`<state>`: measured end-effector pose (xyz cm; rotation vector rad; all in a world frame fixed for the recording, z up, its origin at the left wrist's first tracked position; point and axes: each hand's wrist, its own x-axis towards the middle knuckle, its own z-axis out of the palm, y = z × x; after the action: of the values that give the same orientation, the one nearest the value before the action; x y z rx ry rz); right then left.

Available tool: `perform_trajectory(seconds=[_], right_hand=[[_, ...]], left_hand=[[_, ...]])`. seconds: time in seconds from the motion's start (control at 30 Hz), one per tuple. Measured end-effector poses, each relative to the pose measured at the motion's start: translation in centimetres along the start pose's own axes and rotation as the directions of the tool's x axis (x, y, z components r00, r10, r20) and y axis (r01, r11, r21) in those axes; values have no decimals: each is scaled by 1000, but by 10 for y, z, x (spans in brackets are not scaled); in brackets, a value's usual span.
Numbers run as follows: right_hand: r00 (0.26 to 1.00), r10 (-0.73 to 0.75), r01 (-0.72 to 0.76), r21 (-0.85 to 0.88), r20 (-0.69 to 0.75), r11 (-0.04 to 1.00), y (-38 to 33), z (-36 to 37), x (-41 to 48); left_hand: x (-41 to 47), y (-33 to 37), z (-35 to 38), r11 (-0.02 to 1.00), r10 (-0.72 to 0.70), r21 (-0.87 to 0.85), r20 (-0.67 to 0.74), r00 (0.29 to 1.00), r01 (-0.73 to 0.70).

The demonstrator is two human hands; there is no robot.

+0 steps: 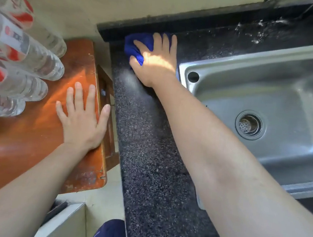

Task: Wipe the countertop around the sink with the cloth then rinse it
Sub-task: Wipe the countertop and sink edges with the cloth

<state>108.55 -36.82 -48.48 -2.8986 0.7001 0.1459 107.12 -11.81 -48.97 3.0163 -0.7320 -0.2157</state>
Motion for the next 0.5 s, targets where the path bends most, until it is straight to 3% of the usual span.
perform_trajectory(seconds=[0.17,0.37,0.5], right_hand=[[998,65,-65,25,-18,998,94,-6,-5],[970,235,-234,-31,60,972,264,-34,-13],[941,326,-323,-45,97,945,330,-45,-19]], left_hand=[[5,35,-11,996,-80,-35,-49,996,79],[40,154,-5,987,80,-129,-140,987,-98],[63,208,12,976,52,-208,-69,996,-65]])
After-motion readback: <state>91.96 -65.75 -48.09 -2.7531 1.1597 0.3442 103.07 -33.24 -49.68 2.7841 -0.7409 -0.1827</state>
